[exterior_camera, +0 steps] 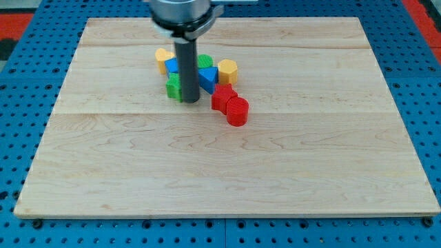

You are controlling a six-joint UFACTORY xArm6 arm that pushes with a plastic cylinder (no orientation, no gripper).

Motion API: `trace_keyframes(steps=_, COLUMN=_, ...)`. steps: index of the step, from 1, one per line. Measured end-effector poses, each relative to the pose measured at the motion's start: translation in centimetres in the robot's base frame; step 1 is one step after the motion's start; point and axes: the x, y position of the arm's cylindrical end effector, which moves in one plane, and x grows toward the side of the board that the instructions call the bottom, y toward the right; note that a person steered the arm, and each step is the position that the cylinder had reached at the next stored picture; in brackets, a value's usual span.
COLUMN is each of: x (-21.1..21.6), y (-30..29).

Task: Arrange the group of blocks towards the center

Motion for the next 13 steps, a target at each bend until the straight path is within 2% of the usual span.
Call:
trace_keyframes(steps=1, x=3.0, y=-7.6)
trace_keyframes(steps=2, x=-3.7, y=-14.7)
trace_keyframes(steps=3, x=-10.2, y=-12.3)
trace_keyframes(steps=4, x=-13.4, y=-8.2)
trace_keyframes(steps=6, x=-4.8, y=-2.9)
trace_keyframes(steps=13, x=-7.8, y=-1.5)
